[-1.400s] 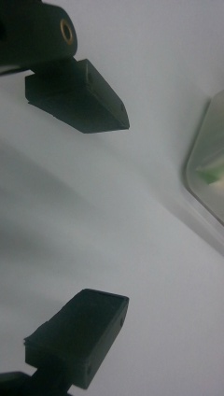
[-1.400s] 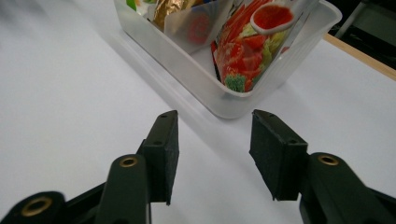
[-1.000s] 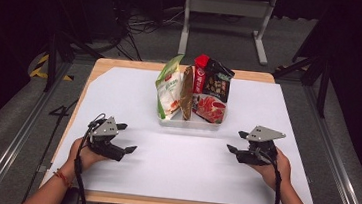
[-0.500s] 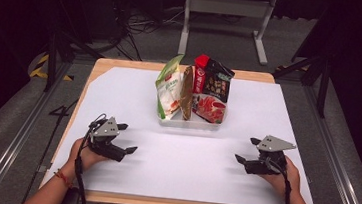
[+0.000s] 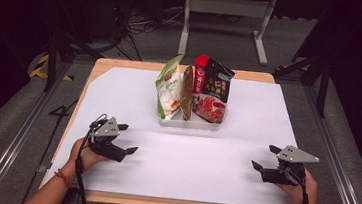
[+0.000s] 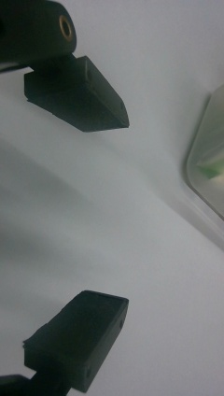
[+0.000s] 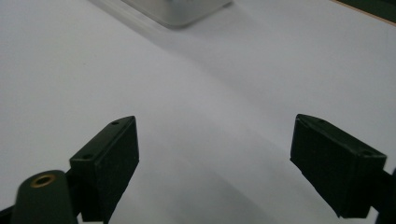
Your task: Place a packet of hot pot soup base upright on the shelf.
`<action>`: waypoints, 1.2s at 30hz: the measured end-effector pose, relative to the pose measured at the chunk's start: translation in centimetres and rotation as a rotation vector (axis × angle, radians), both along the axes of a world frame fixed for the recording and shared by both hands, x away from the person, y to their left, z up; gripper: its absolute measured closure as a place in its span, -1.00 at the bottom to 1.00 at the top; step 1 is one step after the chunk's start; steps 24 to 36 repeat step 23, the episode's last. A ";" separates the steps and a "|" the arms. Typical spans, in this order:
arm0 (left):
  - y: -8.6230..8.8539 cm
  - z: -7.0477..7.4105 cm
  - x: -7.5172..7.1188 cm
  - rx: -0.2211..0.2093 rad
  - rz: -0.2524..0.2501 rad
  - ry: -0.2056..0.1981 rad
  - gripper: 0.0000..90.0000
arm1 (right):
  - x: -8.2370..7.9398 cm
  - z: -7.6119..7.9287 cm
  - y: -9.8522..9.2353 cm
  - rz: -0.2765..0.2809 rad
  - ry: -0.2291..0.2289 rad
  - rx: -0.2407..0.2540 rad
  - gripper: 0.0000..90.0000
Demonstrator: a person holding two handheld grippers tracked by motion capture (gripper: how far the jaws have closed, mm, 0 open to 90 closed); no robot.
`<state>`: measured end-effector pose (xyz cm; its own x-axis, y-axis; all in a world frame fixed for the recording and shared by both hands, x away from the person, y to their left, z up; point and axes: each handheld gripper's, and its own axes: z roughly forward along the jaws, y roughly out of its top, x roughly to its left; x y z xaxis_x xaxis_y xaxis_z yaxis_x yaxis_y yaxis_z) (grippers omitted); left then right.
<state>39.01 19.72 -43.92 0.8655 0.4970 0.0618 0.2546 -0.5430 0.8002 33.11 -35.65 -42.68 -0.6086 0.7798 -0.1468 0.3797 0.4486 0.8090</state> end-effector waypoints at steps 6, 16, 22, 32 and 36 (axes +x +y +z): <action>0.0 0.1 0.0 0.002 -0.001 -0.009 -0.70 | -0.7 -0.2 -1.1 -0.033 -0.001 0.023 -0.65; -0.1 0.0 0.0 0.005 0.001 -0.010 -0.70 | -0.6 -0.6 -2.1 -0.076 0.000 0.043 -0.66; -0.4 0.0 0.2 0.013 -0.006 -0.011 -0.70 | -0.5 -0.6 -2.2 -0.089 0.000 0.047 -0.66; -0.5 0.0 0.2 0.018 -0.009 -0.012 -0.70 | -0.5 -0.6 -2.2 -0.090 -0.002 0.046 -0.66; -0.5 0.0 0.2 0.018 -0.009 -0.012 -0.70 | -0.5 -0.6 -2.2 -0.090 -0.002 0.046 -0.66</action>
